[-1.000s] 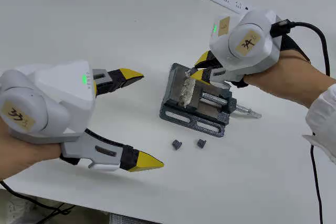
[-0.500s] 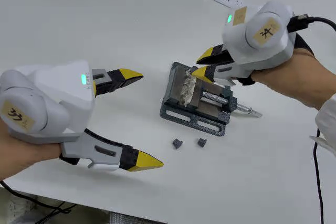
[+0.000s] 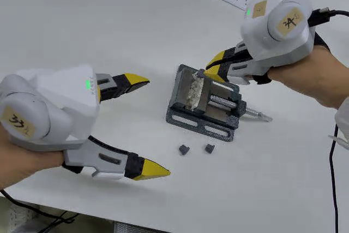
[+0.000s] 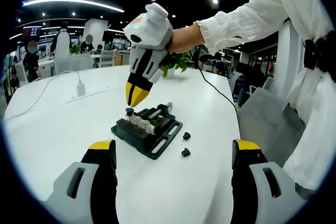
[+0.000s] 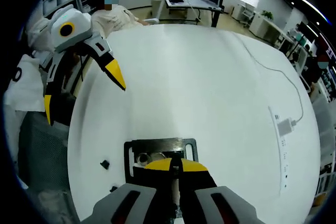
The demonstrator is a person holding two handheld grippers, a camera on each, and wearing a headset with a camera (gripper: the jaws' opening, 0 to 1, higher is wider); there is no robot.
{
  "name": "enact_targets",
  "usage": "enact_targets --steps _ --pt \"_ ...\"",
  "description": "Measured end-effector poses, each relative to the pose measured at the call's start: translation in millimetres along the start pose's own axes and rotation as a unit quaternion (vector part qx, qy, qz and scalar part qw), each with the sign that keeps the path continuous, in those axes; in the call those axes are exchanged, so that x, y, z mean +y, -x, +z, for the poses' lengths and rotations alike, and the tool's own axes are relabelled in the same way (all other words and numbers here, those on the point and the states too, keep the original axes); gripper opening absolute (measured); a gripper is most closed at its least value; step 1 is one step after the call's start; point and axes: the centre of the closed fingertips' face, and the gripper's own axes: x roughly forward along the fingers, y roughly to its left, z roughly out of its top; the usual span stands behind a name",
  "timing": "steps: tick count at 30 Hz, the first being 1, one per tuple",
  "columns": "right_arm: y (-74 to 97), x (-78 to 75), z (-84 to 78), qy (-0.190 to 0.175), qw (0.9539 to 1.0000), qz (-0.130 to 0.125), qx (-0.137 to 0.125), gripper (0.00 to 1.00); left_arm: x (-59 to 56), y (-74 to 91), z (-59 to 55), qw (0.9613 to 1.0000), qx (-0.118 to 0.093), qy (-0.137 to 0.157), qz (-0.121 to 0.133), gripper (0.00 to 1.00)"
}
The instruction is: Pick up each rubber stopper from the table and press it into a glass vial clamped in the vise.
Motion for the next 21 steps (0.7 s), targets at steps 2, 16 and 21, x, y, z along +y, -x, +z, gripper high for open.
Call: enact_targets --steps 2,16,21 --pt "-1.2 -0.2 -0.1 0.000 1.0000 0.001 0.000 0.00 0.6 0.5 -0.2 1.0000 0.000 0.000 0.001 0.90" --pt "-6.5 -1.3 -2.5 0.004 0.9999 0.010 0.007 0.00 0.5 1.6 -1.1 1.0000 -0.003 0.005 0.003 0.90" --pt "-6.2 1.0 -0.3 0.013 0.9997 0.012 0.017 0.00 1.2 1.2 -0.9 1.0000 -0.004 0.005 0.004 0.90"
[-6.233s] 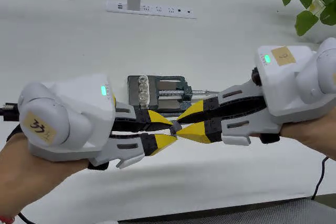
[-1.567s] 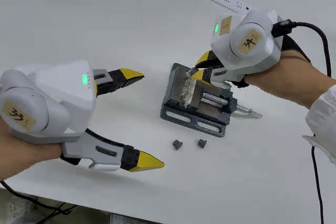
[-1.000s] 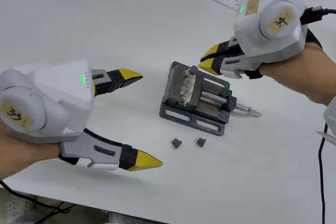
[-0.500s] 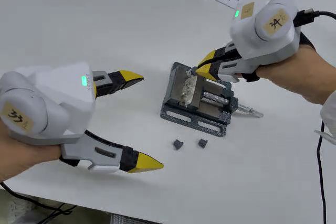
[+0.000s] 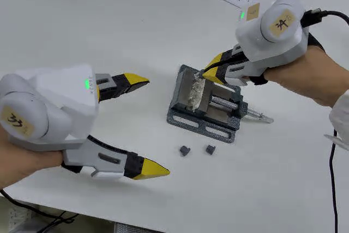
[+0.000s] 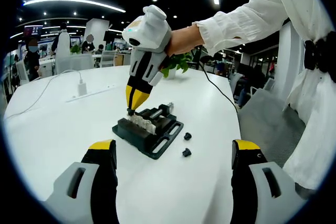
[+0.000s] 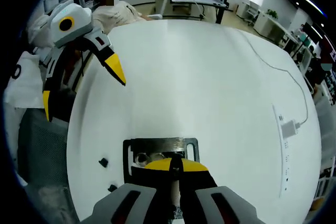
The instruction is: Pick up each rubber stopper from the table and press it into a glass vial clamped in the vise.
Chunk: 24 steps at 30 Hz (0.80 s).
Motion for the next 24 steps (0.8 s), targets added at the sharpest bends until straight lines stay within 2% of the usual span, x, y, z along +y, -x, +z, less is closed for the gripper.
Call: enact_targets --steps 3,11,16,20,24 --pt "-0.2 -1.5 -0.4 -0.018 0.9998 0.005 0.003 0.00 0.2 -0.5 0.9 1.0000 -0.001 -0.001 0.000 0.90" --pt "-0.1 0.8 0.7 -0.003 0.9997 0.008 0.022 0.00 0.0 -2.2 2.5 1.0000 -0.004 -0.001 -0.001 0.90" --pt "0.4 0.8 0.1 -0.006 0.9995 0.012 0.028 0.00 0.6 -2.7 4.2 1.0000 -0.007 -0.001 -0.001 0.90" --pt "-0.3 2.7 -0.2 0.011 0.9989 0.015 0.042 0.00 1.2 -2.9 4.8 1.0000 -0.008 -0.002 0.000 0.90" --pt "-0.7 1.0 -0.9 0.008 0.9988 0.018 0.045 0.00 1.1 -3.9 4.8 1.0000 -0.008 -0.002 -0.001 0.90"
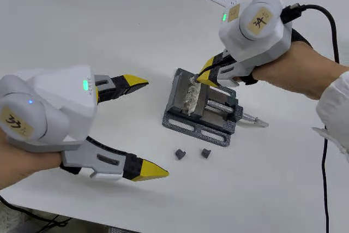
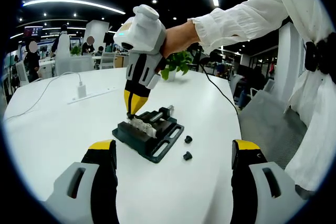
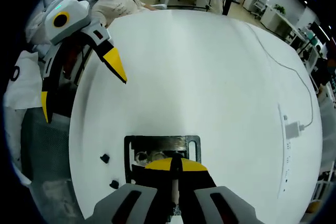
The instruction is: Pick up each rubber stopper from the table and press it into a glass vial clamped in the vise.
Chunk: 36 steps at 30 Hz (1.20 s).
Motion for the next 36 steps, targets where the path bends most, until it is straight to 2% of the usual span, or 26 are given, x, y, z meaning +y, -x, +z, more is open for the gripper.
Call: enact_targets --steps 21,24,25,27,29,31,33,36 --pt "-4.1 -3.7 -1.2 0.018 0.9996 -0.005 0.022 0.00 2.3 -5.9 5.4 1.0000 -0.005 -0.004 -0.003 0.89" --pt "-3.7 -4.5 -2.3 0.021 0.9996 -0.010 0.016 0.00 0.8 -5.2 5.5 1.0000 -0.002 -0.005 -0.003 0.89" --pt "-4.2 -4.5 -1.2 -0.011 0.9999 -0.007 0.006 0.00 -0.3 -4.4 5.0 1.0000 0.001 -0.007 -0.004 0.89" --pt "-2.9 -6.6 -2.8 0.002 1.0000 -0.008 0.004 0.00 -1.2 -2.6 3.9 1.0000 0.004 -0.007 -0.004 0.89" --pt "-2.8 -7.4 -2.2 -0.015 0.9998 -0.010 -0.002 0.00 -0.9 -0.7 3.3 0.9999 0.007 -0.009 -0.002 0.89" --pt "-1.8 -4.6 -3.3 -0.005 0.9999 -0.012 -0.008 0.00 -0.6 2.3 3.8 0.9999 0.009 -0.009 0.000 0.89" --pt "-0.6 -3.6 -3.1 -0.023 0.9996 -0.012 -0.014 0.00 0.7 4.4 3.2 0.9999 0.012 -0.010 0.004 0.89" --pt "0.6 -1.3 -1.7 -0.021 0.9995 -0.013 -0.022 0.00 1.0 5.5 2.4 0.9998 0.014 -0.010 0.005 0.89"
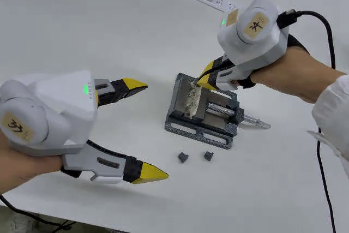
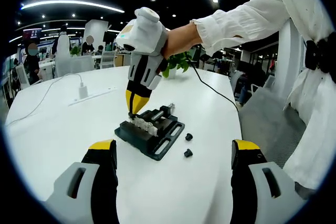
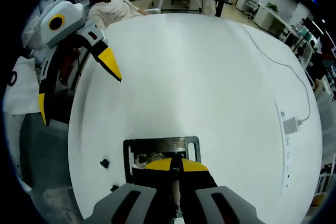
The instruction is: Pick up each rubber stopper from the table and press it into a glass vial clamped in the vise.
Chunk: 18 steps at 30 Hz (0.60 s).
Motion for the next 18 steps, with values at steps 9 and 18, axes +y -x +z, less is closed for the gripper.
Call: enact_targets --steps 9,18 --pt "3.4 -3.2 5.2 -0.014 0.9994 -0.014 -0.028 0.05 -1.0 0.7 1.5 1.0000 0.006 -0.007 -0.002 0.89" --pt "24.1 -1.8 16.5 -0.028 0.9963 -0.030 -0.076 0.10 -1.0 5.6 0.4 0.9998 0.015 -0.015 -0.001 0.88"
